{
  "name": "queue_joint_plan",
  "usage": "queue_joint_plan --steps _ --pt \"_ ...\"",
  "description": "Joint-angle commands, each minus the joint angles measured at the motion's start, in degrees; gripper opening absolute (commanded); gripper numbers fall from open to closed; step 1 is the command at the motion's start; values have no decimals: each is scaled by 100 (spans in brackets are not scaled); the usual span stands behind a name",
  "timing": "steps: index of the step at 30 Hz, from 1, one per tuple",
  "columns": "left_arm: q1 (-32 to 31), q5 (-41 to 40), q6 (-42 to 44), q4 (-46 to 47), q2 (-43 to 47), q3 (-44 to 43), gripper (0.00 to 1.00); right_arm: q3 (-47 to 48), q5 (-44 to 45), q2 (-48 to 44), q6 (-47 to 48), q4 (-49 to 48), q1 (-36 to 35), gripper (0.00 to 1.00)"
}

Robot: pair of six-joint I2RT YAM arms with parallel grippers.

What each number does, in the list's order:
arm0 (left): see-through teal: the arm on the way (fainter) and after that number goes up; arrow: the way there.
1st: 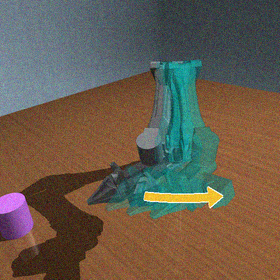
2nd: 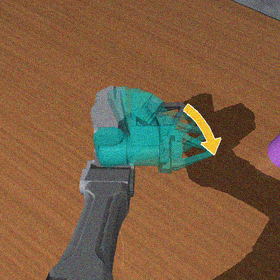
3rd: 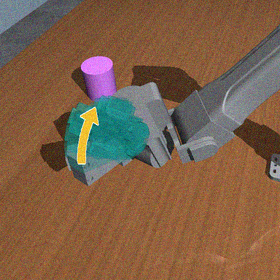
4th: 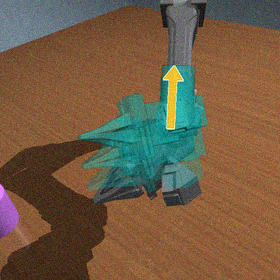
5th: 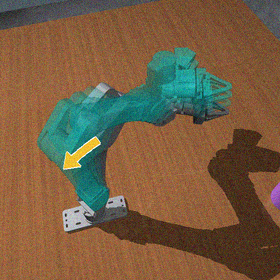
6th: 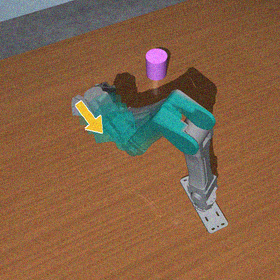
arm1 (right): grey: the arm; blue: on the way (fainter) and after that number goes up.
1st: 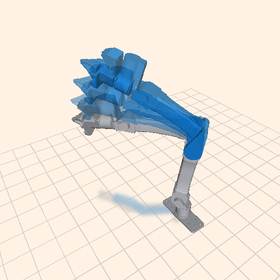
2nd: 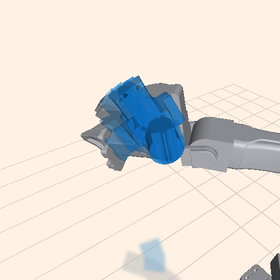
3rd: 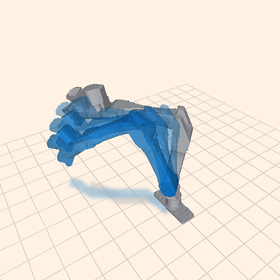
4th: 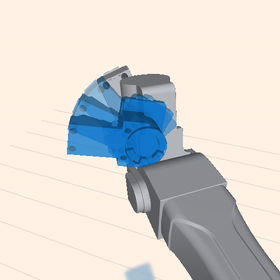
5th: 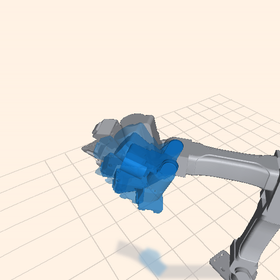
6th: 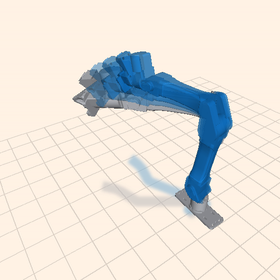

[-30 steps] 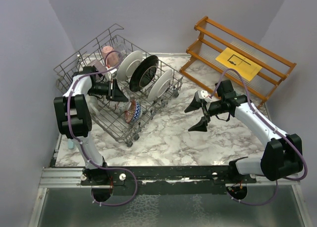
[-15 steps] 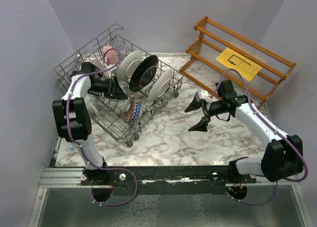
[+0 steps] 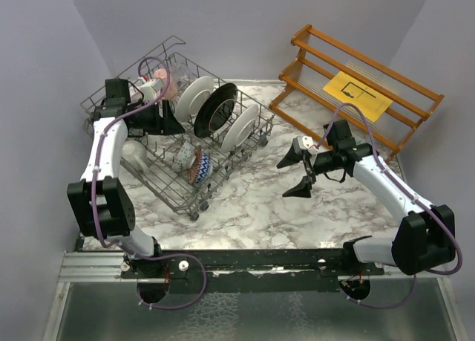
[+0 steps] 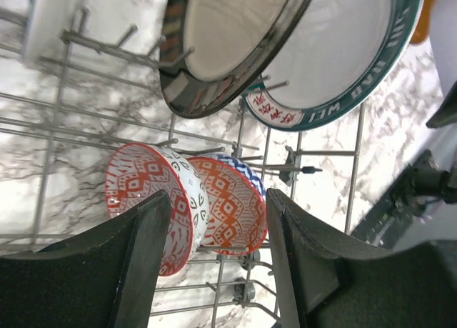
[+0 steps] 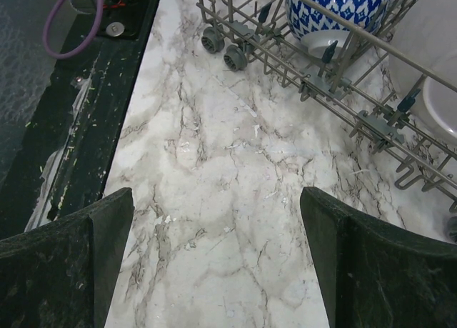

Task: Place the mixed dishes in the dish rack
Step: Insert the bowl into the dish rack, then adjust the dish rack at the center of the board.

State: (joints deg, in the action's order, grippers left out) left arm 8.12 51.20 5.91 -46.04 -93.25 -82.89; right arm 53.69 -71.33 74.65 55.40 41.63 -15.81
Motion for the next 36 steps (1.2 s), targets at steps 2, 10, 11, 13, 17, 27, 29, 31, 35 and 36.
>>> queue_joint_plan --steps 2,10,11,13,17,27,29,31,35,36 --pt "-23 -854 -902 1049 1171 389 61 -56 -55 -135 94 34 -18 100" --pt "-28 -1057 -2622 3987 3231 2584 99 -60 -56 -142 125 46 -10 100" --pt "-23 -1085 -2889 4323 3435 2862 99 -68 -53 -148 129 55 -16 100" --pt "-26 -999 -3317 4714 3721 3255 99 -63 -48 -153 139 48 -15 100" --pt "-42 -965 -3649 4346 3981 3461 98 -71 -22 -162 129 41 -9 100" --pt "-1257 -2940 -2949 2617 4362 3031 95 -82 -3 -174 114 37 42 100" --pt "-1651 -3215 -2838 2366 4265 2884 95 -92 -20 -179 97 30 43 100" --pt "-2079 -3538 -2719 1978 4138 2665 91 -91 -34 -188 83 30 64 100" --pt "-2855 -4063 -2583 1348 3924 2297 85 -61 -114 -197 62 68 224 100" --pt "-3064 -4206 -2589 1190 3857 2193 83 -53 -110 -197 71 78 272 100"
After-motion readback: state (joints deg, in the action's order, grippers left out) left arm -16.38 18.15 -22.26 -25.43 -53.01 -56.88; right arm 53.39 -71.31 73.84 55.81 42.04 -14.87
